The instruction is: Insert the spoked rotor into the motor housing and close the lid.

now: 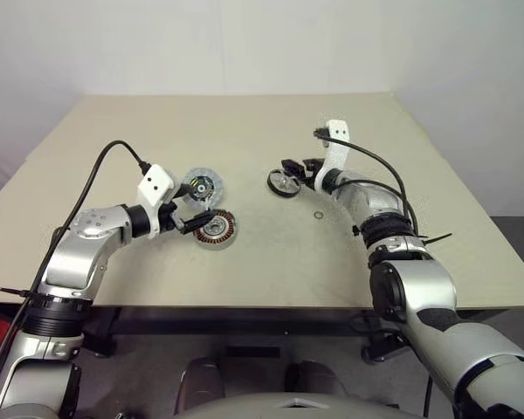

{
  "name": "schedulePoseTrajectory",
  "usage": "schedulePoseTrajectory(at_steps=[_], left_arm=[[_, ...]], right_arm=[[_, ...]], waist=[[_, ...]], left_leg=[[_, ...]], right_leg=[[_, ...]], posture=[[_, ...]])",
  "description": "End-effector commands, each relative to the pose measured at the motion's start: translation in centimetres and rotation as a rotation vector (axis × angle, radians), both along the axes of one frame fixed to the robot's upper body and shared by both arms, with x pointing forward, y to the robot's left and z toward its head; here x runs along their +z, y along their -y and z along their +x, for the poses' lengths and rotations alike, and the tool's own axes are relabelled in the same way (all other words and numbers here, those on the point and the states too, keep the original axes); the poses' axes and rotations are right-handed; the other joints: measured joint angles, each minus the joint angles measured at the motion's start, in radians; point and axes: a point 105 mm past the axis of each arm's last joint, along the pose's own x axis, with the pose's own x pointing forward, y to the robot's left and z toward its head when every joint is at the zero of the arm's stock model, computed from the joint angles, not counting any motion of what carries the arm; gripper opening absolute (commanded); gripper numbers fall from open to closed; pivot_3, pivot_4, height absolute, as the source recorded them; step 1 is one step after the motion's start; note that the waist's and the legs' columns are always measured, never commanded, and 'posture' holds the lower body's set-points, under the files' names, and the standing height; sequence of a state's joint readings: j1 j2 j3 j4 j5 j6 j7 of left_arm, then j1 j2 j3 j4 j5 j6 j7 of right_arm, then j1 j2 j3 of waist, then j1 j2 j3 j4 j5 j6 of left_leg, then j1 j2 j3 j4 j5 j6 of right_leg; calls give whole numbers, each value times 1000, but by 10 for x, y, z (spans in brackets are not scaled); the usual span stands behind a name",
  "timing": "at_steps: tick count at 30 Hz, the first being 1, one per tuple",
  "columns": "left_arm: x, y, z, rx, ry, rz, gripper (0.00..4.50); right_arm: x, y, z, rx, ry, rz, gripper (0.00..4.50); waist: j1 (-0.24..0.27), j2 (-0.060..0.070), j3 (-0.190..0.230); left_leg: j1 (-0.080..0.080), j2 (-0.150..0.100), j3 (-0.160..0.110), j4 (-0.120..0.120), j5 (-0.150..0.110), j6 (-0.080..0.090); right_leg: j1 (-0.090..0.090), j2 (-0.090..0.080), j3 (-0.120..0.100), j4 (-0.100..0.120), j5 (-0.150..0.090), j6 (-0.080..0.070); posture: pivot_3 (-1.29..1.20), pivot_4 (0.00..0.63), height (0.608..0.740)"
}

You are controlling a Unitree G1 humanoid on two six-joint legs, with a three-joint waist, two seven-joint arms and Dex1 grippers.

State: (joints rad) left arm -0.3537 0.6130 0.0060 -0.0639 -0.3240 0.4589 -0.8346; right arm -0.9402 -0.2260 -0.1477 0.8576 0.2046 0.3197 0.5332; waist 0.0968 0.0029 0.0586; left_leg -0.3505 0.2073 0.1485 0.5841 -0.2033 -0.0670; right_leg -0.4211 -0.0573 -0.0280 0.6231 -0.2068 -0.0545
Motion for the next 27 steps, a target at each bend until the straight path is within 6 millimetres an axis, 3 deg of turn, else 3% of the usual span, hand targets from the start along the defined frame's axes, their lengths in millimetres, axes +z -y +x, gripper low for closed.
schedulePoseTrajectory(at_steps=[1, 4, 9, 17, 27], left_arm=[[11, -1, 2, -2, 50, -1, 4500], [9, -3, 1, 1, 44, -3, 4500], [8, -2, 2, -2, 41, -5, 4500], [8, -1, 4, -9, 42, -4, 4500], [9, -3, 1, 0, 51, 2, 4500]], right_arm=[[18, 10, -8, 46, 137, -87, 3724], [4, 30, -30, 113, 163, -241, 3724], [-17, 41, -54, 177, 108, -292, 3724], [-32, 28, -74, 245, 19, -257, 3724], [-60, 36, -69, 195, -82, -267, 3724]], waist=[[1, 0, 0], [3, -1, 0], [-8, -1, 1], [-15, -1, 1], [-14, -1, 1]], left_leg=[[0, 0, 0, 0, 0, 0], [0, 0, 0, 0, 0, 0], [0, 0, 0, 0, 0, 0], [1, 0, 0, -1, 2, -1], [1, 0, 0, -1, 2, -1]], right_leg=[[0, 0, 0, 0, 0, 0], [1, 0, 0, -1, 0, 0], [1, 0, 1, 0, 0, 0], [2, 1, 1, 0, 0, 1], [2, 1, 1, 0, 0, 0]], posture=[[0, 0, 740], [0, 0, 740], [0, 0, 740], [0, 0, 740], [0, 0, 740]])
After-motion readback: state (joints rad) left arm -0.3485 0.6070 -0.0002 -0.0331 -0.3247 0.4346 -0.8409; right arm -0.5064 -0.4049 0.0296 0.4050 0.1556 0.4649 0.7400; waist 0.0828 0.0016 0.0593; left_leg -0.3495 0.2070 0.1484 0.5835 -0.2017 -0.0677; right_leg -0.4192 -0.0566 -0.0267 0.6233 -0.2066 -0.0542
